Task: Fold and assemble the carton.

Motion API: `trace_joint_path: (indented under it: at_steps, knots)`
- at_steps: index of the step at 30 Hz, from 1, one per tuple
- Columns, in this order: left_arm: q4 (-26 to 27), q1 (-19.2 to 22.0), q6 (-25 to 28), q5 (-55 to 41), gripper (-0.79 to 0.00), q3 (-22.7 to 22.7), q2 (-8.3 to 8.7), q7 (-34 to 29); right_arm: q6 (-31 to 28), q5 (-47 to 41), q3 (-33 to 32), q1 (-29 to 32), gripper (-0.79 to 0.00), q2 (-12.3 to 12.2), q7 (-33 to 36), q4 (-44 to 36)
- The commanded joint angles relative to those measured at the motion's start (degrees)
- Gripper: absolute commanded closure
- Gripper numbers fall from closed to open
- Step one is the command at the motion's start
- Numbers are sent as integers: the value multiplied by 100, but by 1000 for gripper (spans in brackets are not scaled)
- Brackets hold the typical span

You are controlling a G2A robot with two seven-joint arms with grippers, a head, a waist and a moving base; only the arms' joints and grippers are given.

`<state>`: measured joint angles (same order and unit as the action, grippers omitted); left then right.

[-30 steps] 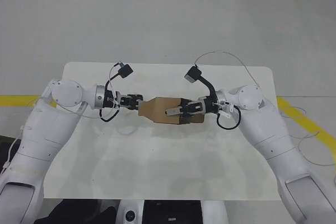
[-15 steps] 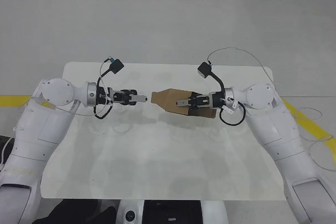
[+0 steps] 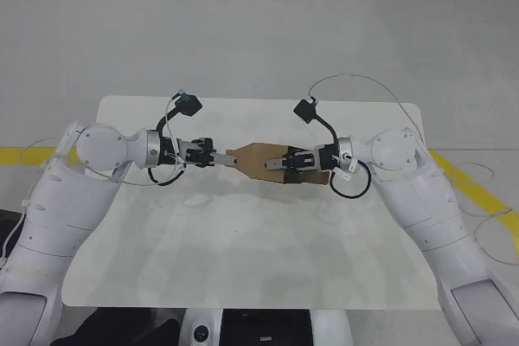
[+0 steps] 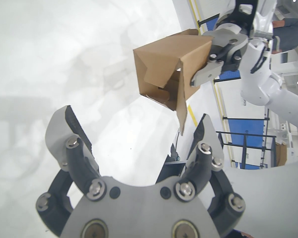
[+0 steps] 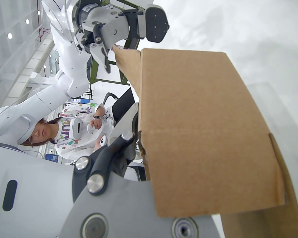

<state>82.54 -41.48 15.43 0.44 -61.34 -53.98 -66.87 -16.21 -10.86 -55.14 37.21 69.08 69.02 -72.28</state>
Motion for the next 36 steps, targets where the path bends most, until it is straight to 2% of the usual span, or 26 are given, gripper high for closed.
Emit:
trace_joint_path:
  at_steps: [1, 18, 36]
  knots:
    - [-36, 8, -53, 49, -785, -3, -1, 65, 2, -16, -3, 5, 0, -2, -3, -26]
    - [-436, 85, -104, -162, -785, -43, 0, -31, -165, -441, -36, 47, 0, -14, 148, -324]
    - [-263, 47, 30, -645, -785, 55, -19, -352, -542, -1165, 192, -7, 0, 88, 316, -352]
